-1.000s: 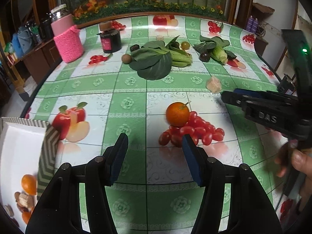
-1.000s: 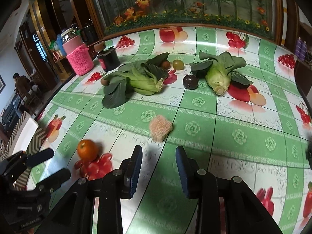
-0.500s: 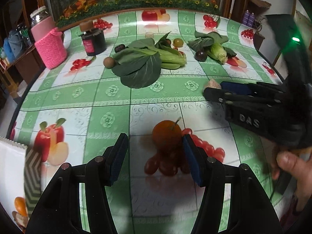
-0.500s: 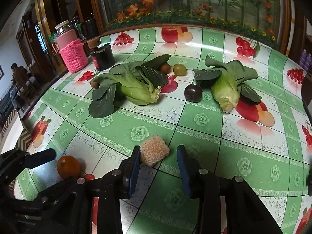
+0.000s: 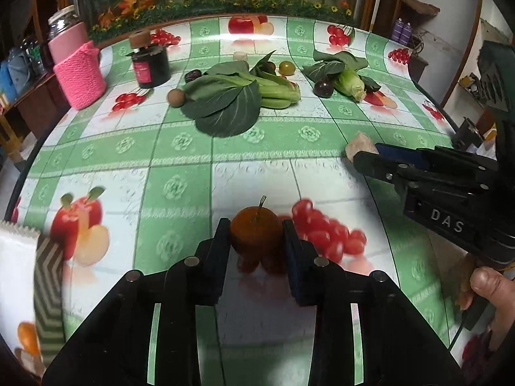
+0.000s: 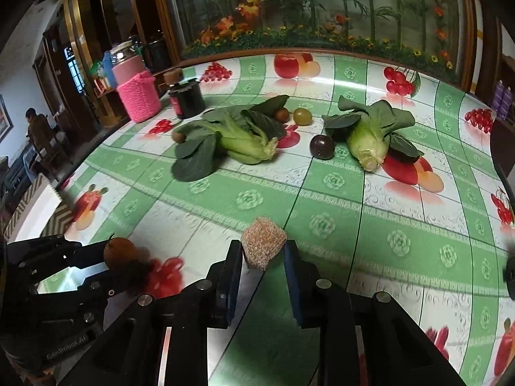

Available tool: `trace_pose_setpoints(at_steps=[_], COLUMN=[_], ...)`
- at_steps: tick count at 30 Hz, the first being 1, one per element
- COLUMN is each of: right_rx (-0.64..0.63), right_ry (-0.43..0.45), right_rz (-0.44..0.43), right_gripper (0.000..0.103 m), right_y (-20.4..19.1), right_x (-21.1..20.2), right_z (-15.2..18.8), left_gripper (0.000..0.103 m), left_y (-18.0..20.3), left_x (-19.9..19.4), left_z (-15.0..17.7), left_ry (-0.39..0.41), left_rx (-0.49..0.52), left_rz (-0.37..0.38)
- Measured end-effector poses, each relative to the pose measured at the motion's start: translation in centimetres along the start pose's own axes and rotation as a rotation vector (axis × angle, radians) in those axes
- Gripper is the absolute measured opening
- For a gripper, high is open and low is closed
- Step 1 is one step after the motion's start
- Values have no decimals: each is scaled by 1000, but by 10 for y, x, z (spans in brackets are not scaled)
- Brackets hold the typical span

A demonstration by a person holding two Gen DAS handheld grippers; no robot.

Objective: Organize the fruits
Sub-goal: 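Grasp a pinkish sugary block with the right tool while the left grasps a stemmed orange, then carry the pinkish block and stemmed orange over the white tray with both tools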

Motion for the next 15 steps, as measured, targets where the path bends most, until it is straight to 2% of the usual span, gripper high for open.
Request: trace_pose_setpoints(at_steps=[4,15], right_rx=[-10,-12], right_ry=[7,25], right_rz=[-19,-116], right_gripper=[26,26], right_y=[-14,-74], right_x=[-15,-43], right_z=[14,64], left_gripper=[30,30], left_y=[-3,-35], left_x=[-17,-72], left_z=[17,76], left_ry=[5,54], left_rx=[-2,-15], left_rz=[-2,-102])
Point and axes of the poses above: each gripper's, at about its wrist camera, not at the fingertips, and x roughly the way its jaws point, y to its right, z to its underside, the point moved 4 cm from there along x, roughly the way its jaws point, and after that the axes turned 12 degrees about -y, right-handed, at the moved point
